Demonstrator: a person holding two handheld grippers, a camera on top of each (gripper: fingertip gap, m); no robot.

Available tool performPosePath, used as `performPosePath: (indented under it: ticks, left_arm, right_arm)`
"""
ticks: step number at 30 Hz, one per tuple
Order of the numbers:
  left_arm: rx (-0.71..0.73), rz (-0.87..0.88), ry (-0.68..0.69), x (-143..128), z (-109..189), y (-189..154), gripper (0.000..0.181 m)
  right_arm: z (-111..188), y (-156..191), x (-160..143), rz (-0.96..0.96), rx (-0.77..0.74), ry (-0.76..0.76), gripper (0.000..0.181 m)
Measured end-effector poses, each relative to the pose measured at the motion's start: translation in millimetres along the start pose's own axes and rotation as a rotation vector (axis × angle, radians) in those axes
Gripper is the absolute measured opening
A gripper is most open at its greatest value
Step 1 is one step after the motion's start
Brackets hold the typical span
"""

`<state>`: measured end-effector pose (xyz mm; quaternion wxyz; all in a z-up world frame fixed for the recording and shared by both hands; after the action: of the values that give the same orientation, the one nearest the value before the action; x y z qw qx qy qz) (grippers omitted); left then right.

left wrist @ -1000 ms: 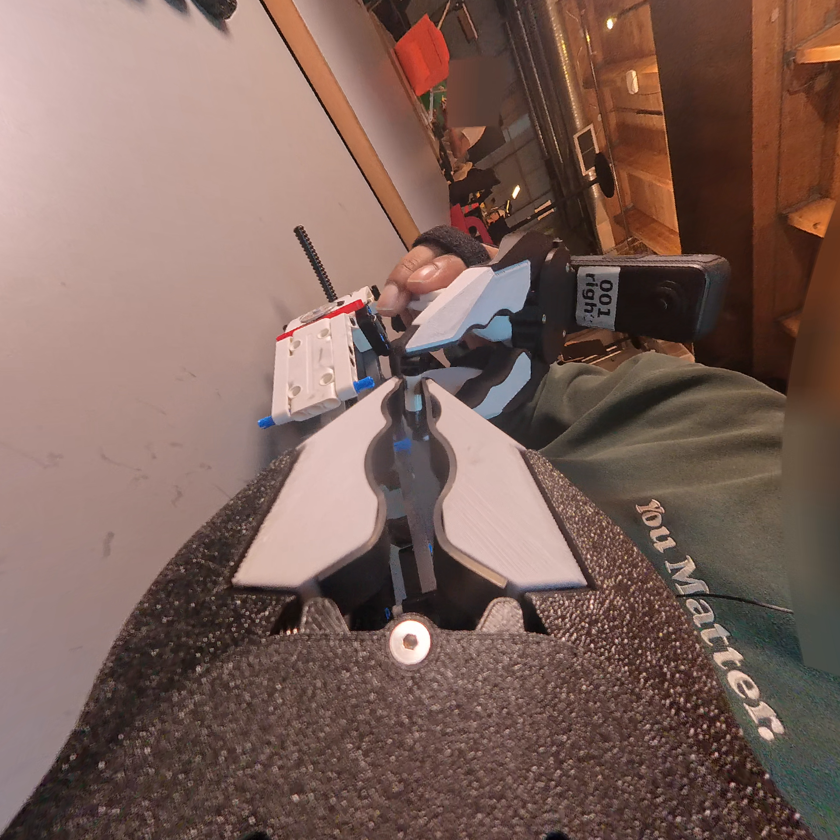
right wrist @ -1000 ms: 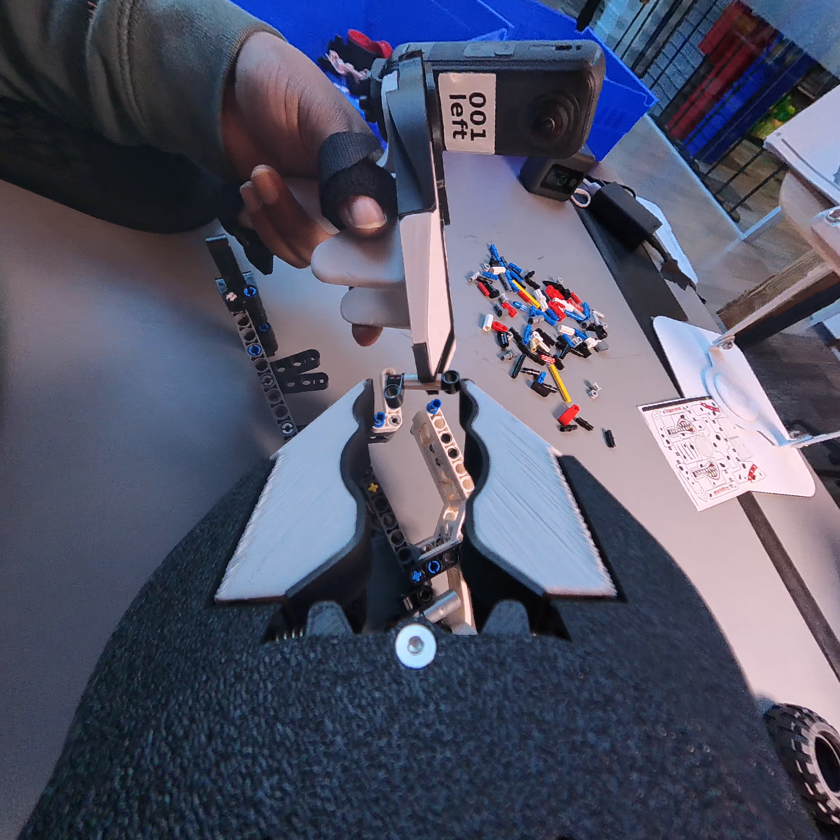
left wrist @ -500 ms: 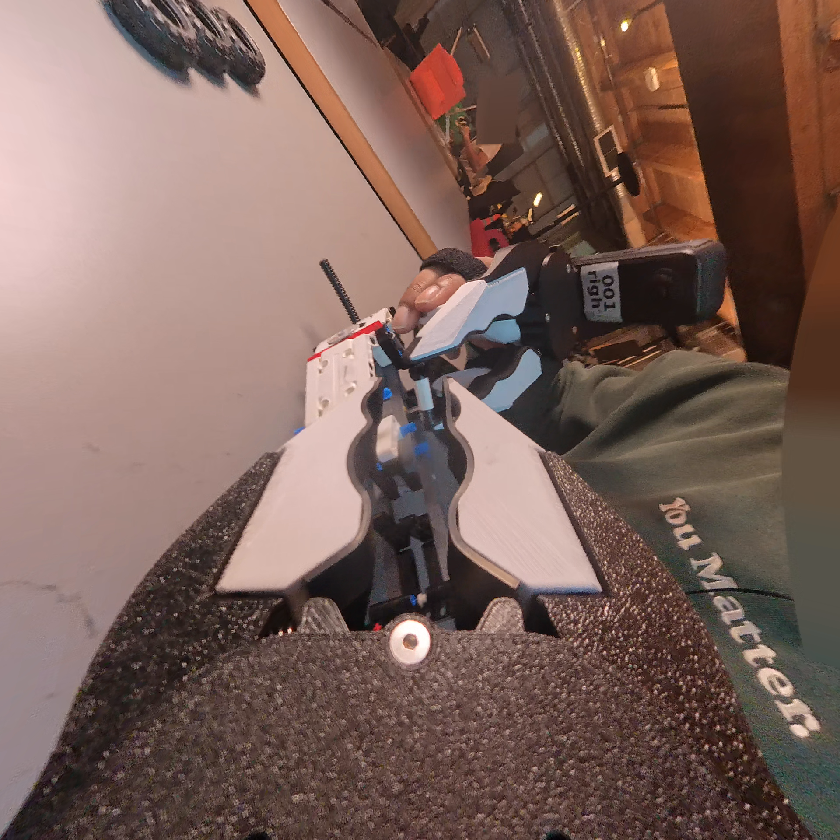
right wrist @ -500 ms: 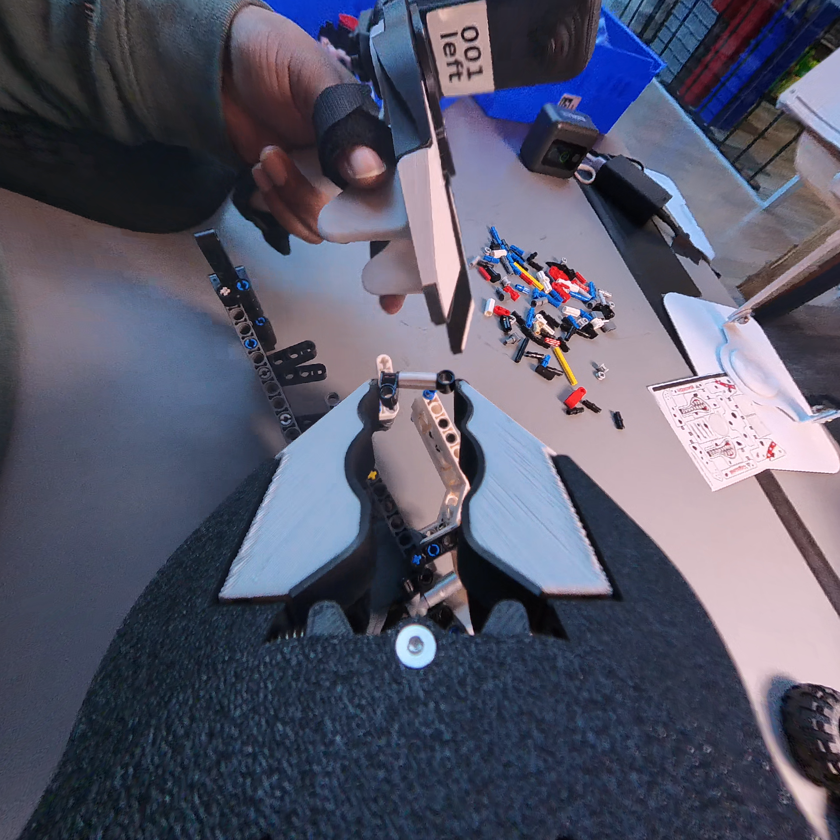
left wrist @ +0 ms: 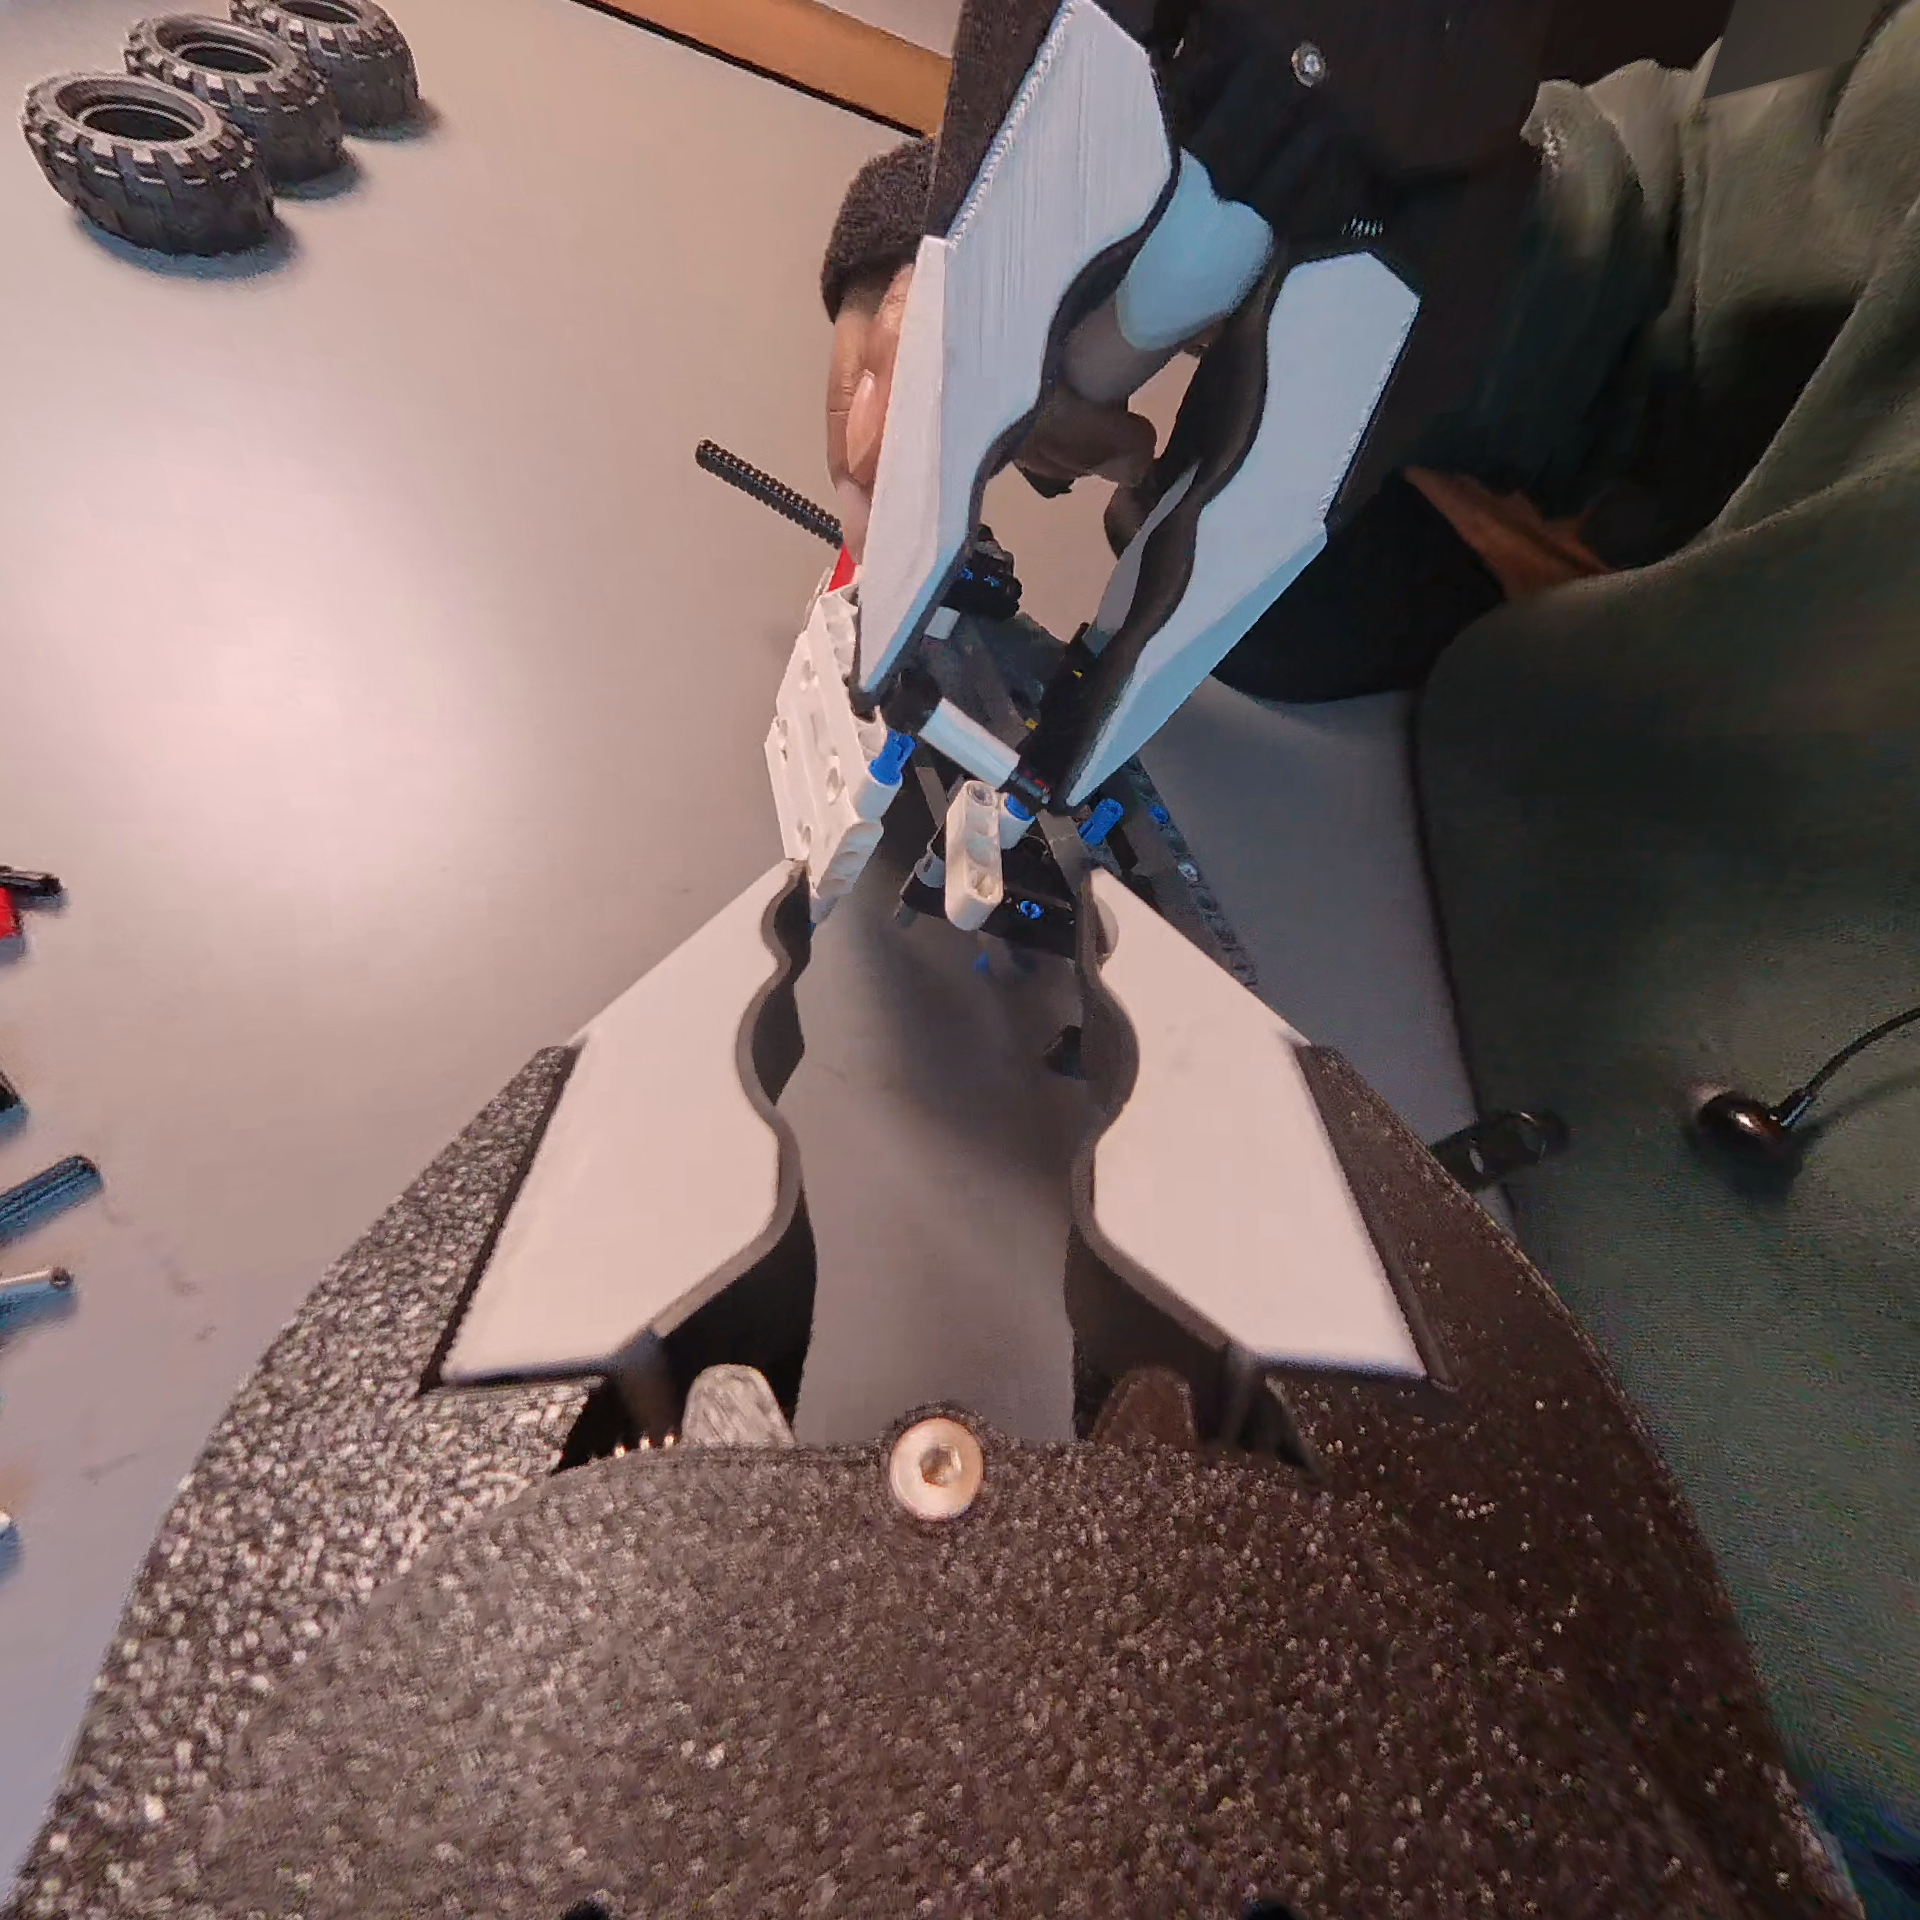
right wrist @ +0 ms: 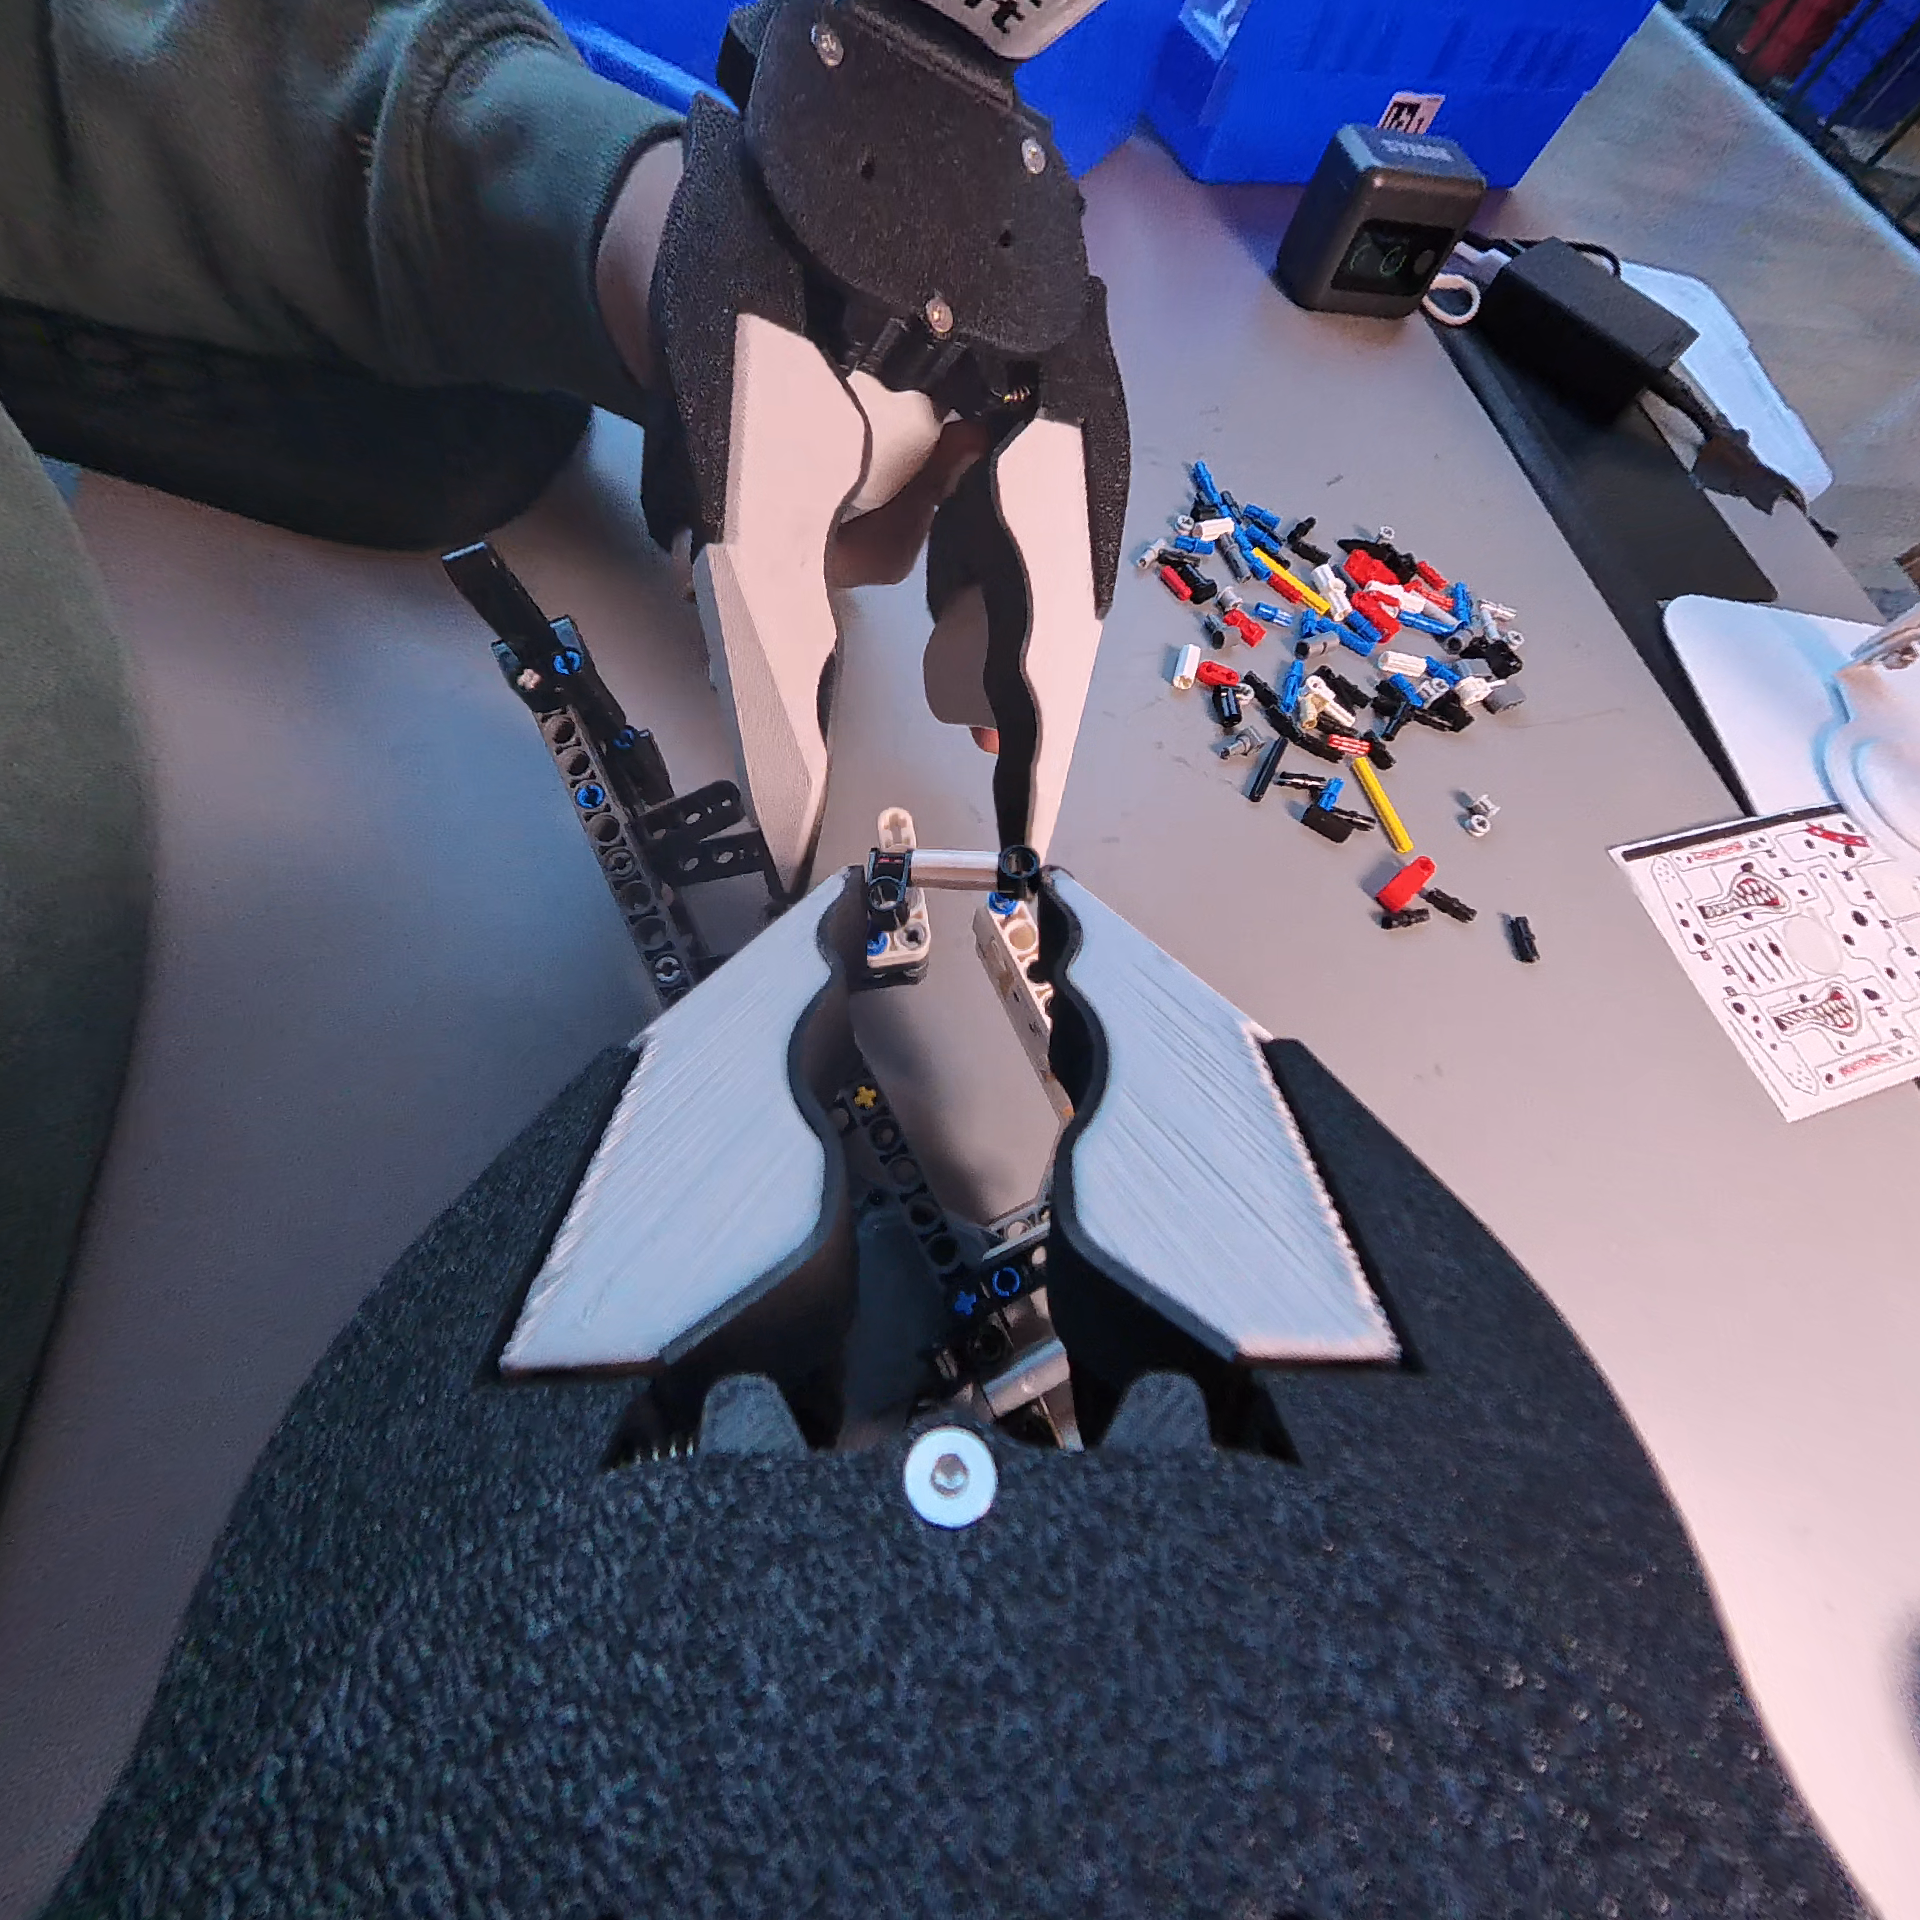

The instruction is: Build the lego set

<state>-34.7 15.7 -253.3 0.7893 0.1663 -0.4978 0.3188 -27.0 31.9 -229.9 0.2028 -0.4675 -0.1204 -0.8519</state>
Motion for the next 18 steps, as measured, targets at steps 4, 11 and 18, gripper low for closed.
performPosePath:
  ticks: [4,11,18]
  left_arm:
    - [-0.011,-0.03,-0.002,1.2,-2.5,1.3,0.041]
    - [0.037,-0.078,-0.002,1.4,-2.8,5.6,0.029]
    - [0.061,-0.123,0.0,1.7,-2.7,5.4,0.027]
  right_arm:
    - [-2.1,1.8,-2.9,-0.018,0.04,0.03,0.032]
    - [-2.8,-0.4,-4.4,-0.044,0.082,0.076,0.032]
    - [-0.1,-1.5,-9.0,-0.034,0.147,0.109,0.031]
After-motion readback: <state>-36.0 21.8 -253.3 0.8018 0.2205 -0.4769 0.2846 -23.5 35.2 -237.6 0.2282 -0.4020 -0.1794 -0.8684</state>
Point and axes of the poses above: each gripper's, where its closed fingertips meet, z back along the fingers, x out of its top, y = z × x across the jaws, the point moved 1 cm from there along z, back along the fingers, and after that the axes turned 14 degrees about -z, right-handed, at the moved point
